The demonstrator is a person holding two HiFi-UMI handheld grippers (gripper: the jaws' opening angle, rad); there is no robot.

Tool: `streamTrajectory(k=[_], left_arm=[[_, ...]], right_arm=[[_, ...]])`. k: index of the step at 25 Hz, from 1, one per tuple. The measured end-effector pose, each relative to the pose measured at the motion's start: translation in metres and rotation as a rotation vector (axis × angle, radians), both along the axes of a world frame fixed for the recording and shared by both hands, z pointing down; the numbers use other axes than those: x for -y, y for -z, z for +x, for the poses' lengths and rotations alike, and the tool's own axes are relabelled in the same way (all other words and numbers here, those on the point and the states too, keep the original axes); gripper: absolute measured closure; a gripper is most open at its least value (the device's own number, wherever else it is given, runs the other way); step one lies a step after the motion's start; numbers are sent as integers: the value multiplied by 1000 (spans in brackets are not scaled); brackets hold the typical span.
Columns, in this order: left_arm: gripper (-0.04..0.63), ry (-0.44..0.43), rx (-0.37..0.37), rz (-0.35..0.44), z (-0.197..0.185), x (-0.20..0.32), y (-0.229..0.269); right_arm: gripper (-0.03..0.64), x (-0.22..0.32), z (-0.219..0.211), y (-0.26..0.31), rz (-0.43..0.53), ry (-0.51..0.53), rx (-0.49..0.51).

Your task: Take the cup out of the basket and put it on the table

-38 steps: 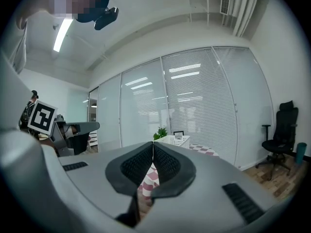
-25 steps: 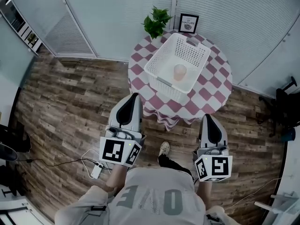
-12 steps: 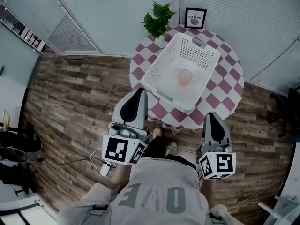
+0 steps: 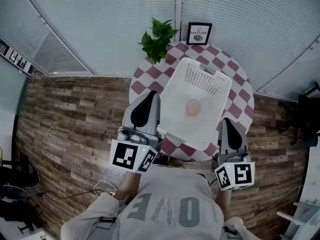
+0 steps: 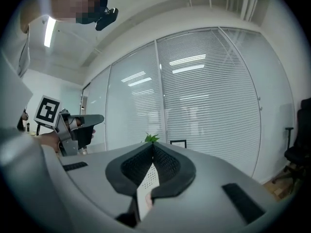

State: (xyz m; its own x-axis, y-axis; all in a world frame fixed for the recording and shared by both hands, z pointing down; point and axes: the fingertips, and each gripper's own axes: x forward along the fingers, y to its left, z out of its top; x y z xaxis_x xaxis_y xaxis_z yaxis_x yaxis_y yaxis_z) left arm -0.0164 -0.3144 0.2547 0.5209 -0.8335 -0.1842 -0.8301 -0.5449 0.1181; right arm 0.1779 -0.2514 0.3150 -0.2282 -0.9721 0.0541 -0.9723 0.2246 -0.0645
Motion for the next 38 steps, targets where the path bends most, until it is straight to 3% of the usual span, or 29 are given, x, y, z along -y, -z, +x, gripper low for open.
streamTrajectory(k=[4,8,13,16,18,21,23,24,32,38], left_arm=[[591,2,-10,-26,-13,34,-8],[591,76,154,41,-30,62,-10],[591,39,92,4,-17,91,-11],[591,46,99,20,-7,96,-7],[591,59,107,19,-1,97,-7],[591,66,81,-5,3,100,-10],[591,76,70,-9,4,102,-11],[591,83,70,-8,4,102,-12],[591,147,94,-69,-1,94,-35],[591,203,93,-94,-17,94,-46]], right_arm=[[607,33,0,15,26,-40,-12],[607,52,-3,18,19,-70,16],[607,70,3,7,-30,-54,8],[606,82,4,8,-22,14,15],[606,94,2,17,-11,98,2],[586,118,-8,23,-6,252,-113],[313,137,-18,17,-19,352,-215],[284,144,-24,11,-36,411,-279],[298,153,-72,-116,-502,1078,-745],[307,158,-93,-213,-689,1279,-1003]])
